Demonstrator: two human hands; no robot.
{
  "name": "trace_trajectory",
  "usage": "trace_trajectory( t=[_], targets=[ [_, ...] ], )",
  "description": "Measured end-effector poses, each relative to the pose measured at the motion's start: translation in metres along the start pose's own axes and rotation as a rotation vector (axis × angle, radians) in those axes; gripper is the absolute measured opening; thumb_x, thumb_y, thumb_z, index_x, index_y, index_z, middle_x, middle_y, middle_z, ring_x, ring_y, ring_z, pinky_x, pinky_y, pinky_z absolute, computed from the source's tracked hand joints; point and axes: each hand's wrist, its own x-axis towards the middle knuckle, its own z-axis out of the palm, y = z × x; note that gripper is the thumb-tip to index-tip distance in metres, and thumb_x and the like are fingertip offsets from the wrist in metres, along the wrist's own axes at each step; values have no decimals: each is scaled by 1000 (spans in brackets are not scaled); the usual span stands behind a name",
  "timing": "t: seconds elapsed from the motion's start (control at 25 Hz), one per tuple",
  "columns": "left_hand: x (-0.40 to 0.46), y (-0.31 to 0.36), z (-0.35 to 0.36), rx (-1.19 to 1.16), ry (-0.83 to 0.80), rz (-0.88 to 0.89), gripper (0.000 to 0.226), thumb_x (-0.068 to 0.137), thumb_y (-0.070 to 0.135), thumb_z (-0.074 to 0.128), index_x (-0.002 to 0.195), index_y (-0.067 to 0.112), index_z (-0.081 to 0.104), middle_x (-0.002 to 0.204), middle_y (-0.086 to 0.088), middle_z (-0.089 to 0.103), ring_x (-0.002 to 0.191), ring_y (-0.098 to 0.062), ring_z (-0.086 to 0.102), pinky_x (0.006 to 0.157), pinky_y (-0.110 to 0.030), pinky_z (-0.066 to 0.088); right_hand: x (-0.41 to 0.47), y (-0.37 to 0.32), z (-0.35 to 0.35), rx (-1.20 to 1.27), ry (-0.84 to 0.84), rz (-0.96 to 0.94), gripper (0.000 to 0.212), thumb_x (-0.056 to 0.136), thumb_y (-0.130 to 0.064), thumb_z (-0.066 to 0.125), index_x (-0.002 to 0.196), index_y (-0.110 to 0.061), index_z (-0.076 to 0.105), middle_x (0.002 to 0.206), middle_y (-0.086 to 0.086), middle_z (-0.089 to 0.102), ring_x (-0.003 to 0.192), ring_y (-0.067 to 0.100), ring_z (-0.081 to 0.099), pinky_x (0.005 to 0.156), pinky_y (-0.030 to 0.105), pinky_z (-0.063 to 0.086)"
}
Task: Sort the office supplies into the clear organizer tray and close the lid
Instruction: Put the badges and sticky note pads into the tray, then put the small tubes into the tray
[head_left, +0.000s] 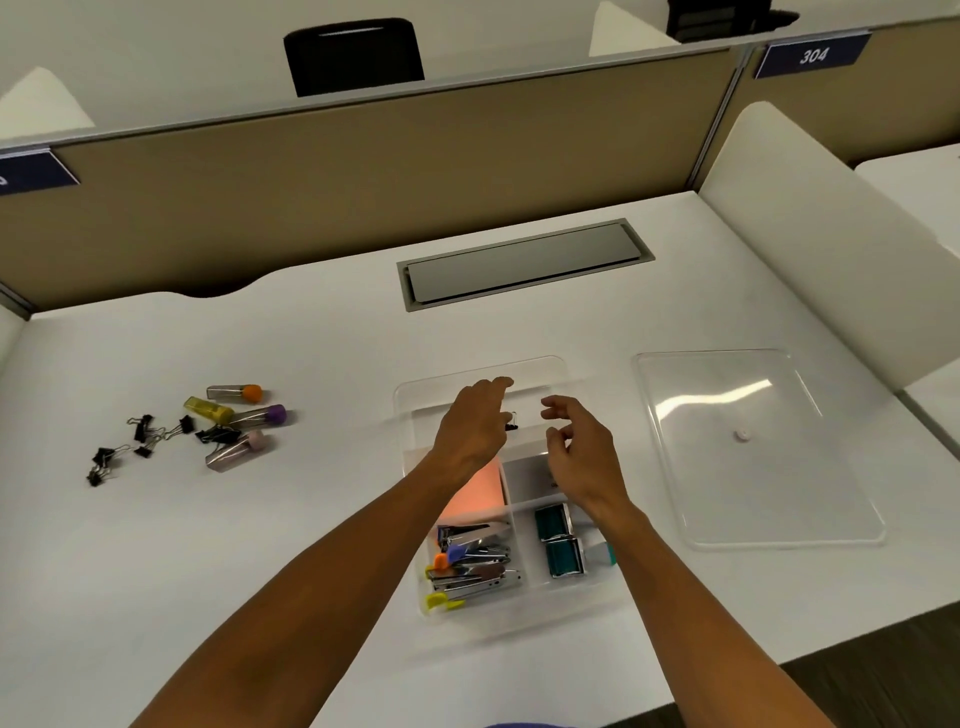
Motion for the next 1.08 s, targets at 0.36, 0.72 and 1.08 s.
trace_trajectory(
  t=[0.36, 0.72, 1.08],
  targets=[
    [-43, -39, -44, -42, 184, -50, 39, 91, 30, 60, 129, 21, 53, 126, 1, 60, 117, -19, 52, 97, -36, 45, -9, -47, 36, -38, -184, -237, 36, 94, -10, 56, 129, -21, 55, 121, -6, 63, 92, 9, 61, 85, 24, 53],
    [-106, -127, -115, -94, 429, -247, 35, 89, 29, 63, 122, 21, 56, 119, 1, 60, 106, -19, 57, 86, -37, 51, -4, -117, 90, -162, -379, -456, 39, 94, -14, 58, 131, -25, 52, 123, -7, 60, 86, 8, 60, 86, 26, 51],
    [-143, -212, -142, -174, 564, -340, 37, 85, 22, 67, 121, 20, 56, 114, 0, 63, 103, -17, 61, 88, -29, 49, 5, -168, 170, -242, -487, -554, 40, 93, -17, 60, 131, -25, 51, 126, -3, 58, 100, 13, 58, 88, 25, 46]
  ],
)
